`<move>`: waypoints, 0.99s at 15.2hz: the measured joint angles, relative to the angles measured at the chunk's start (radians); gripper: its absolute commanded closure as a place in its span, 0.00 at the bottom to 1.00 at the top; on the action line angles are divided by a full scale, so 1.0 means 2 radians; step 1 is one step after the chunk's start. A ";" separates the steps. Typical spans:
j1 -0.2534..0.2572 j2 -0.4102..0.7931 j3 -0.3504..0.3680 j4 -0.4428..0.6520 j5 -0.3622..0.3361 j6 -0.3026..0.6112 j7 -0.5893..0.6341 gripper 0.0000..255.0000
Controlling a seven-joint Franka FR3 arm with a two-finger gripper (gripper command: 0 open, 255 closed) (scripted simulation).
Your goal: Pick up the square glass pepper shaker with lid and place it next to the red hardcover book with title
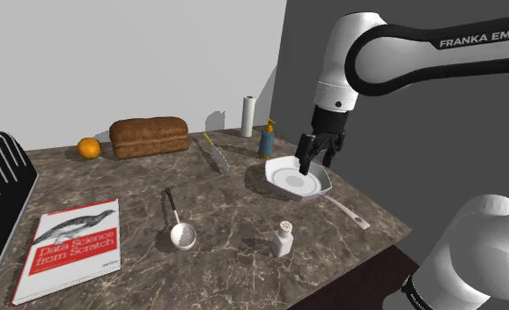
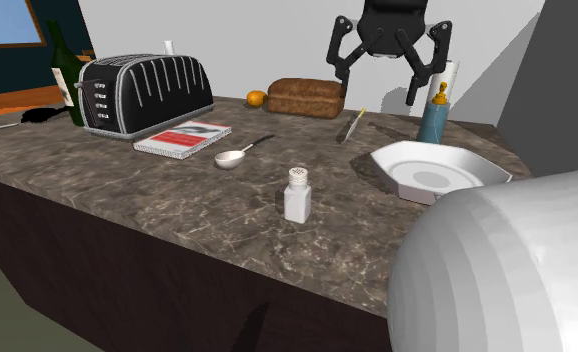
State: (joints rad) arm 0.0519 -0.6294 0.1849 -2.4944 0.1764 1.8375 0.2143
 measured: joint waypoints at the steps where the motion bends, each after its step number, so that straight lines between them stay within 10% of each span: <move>1: 0.004 0.008 0.012 -0.006 0.006 0.009 0.014 0.00; 15: 0.023 0.187 0.108 -0.003 0.037 0.114 0.143 0.00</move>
State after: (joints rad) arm 0.0980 -0.2550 0.4005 -2.5004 0.2500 2.0662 0.5008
